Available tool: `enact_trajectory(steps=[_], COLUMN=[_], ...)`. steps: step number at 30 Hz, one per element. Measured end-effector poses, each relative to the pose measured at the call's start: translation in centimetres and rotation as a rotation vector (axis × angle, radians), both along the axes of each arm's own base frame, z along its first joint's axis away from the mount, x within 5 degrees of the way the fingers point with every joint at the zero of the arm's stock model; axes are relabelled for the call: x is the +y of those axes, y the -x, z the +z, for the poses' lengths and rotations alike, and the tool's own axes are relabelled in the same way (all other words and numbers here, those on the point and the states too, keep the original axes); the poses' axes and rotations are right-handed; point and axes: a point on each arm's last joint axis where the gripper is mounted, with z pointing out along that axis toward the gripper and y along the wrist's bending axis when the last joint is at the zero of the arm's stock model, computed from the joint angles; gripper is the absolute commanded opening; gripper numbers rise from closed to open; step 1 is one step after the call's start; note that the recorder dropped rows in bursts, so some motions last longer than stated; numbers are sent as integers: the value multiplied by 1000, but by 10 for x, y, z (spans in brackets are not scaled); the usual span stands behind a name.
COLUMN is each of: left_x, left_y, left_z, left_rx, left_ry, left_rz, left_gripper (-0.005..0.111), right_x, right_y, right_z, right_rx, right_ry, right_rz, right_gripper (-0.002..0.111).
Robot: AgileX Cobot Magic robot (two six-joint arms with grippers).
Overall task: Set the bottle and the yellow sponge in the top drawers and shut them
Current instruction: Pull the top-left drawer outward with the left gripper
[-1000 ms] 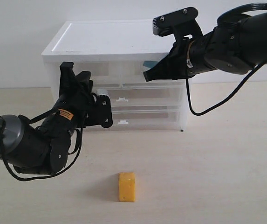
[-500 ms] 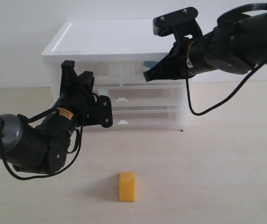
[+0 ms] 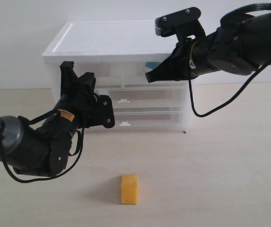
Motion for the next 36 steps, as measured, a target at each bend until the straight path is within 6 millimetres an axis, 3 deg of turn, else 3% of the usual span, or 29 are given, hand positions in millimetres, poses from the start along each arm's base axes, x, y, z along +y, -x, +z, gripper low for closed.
enact_trajectory(steps=[23, 36], left_x=[-15, -6], left_y=[52, 70], left_z=[5, 5], left_rx=[76, 111], left_ry=[31, 18], left_rz=[39, 47], left_gripper=[4, 4], right_x=[0, 0], right_y=[0, 0], right_z=[0, 0], right_rx=[-1, -1], right_ry=[2, 2], right_rz=[1, 1], right_gripper=[0, 0])
